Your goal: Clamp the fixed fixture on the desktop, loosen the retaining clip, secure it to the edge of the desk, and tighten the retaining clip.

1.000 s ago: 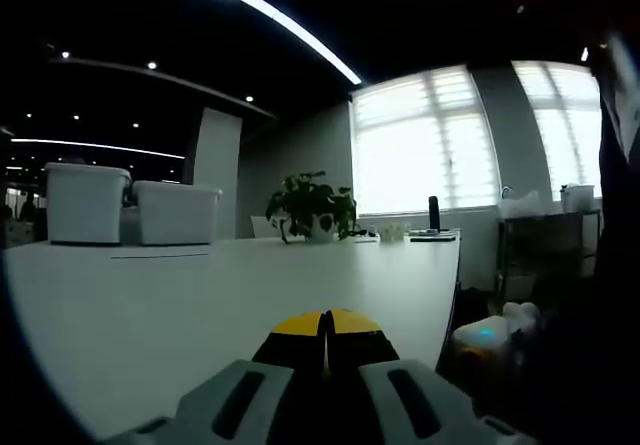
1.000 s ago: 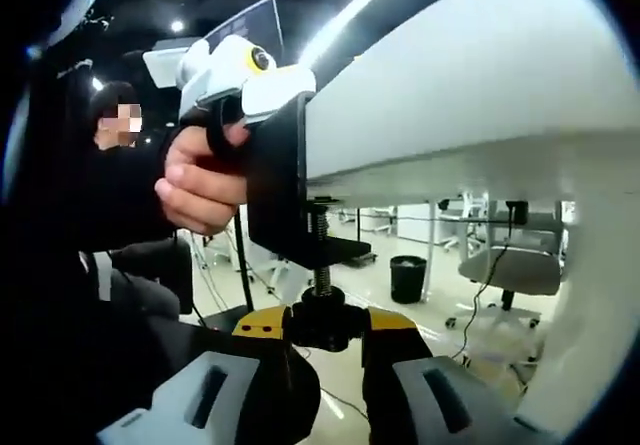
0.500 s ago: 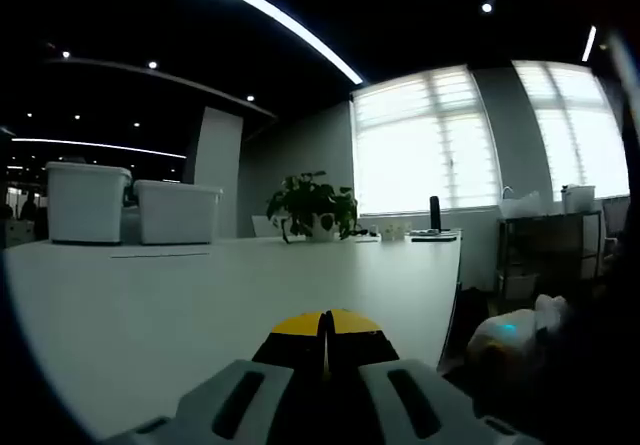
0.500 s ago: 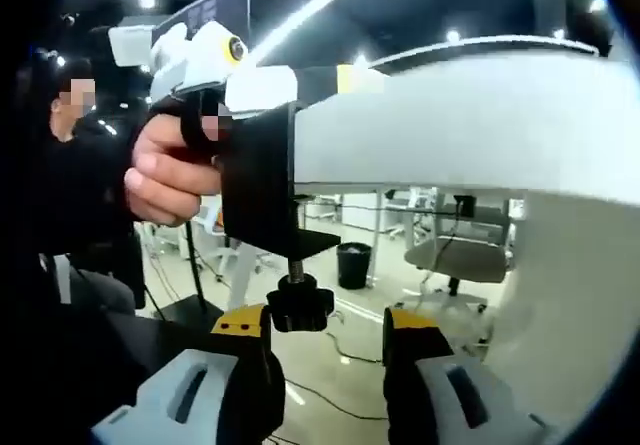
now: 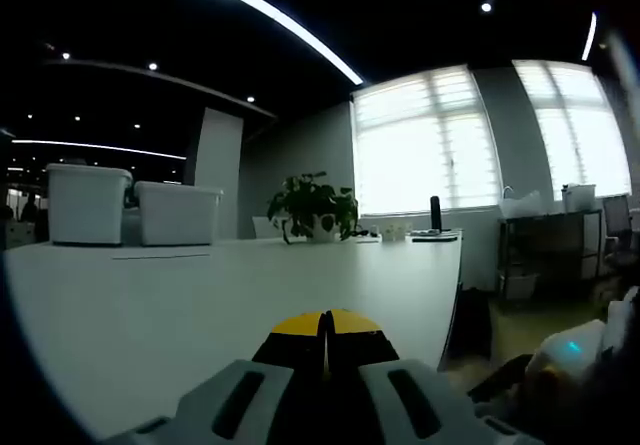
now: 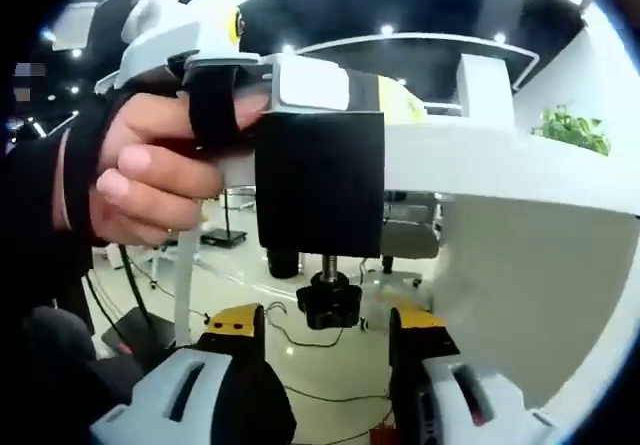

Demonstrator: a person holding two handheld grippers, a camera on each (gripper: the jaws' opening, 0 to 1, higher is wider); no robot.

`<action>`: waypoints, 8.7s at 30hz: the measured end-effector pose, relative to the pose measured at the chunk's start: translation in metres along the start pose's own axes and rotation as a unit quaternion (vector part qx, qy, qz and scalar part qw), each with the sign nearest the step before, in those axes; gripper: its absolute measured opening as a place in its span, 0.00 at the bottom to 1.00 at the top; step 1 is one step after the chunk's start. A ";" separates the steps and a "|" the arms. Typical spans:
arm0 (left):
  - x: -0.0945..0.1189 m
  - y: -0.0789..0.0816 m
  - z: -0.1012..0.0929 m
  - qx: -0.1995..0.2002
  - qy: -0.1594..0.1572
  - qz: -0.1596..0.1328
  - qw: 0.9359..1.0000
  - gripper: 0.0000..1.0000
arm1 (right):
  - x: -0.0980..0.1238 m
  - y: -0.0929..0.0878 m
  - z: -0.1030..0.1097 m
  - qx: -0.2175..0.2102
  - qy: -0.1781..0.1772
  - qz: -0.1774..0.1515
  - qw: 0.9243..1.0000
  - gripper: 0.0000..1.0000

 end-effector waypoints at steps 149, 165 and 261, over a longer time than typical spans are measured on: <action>0.000 -0.001 -0.003 0.003 -0.001 0.004 1.000 0.01 | -0.002 -0.017 -0.018 -0.027 0.141 0.018 0.990 0.39; 0.004 0.000 -0.007 0.000 -0.007 0.001 1.000 0.01 | 0.000 0.006 -0.007 -0.036 -0.100 -0.021 0.994 0.45; 0.001 0.000 -0.003 -0.001 -0.005 0.000 1.000 0.01 | -0.015 0.008 0.002 0.058 0.120 -0.032 0.991 0.23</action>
Point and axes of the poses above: the point that each gripper's makers call its tool centre point, and the gripper's own axes: x roughly backward along the fingers, z roughly to its left, y roughly out of its top, the point moved 1 cm from there along x, roughly backward along the fingers, and after that the axes turned 5 degrees about z, right-handed, at the moved point
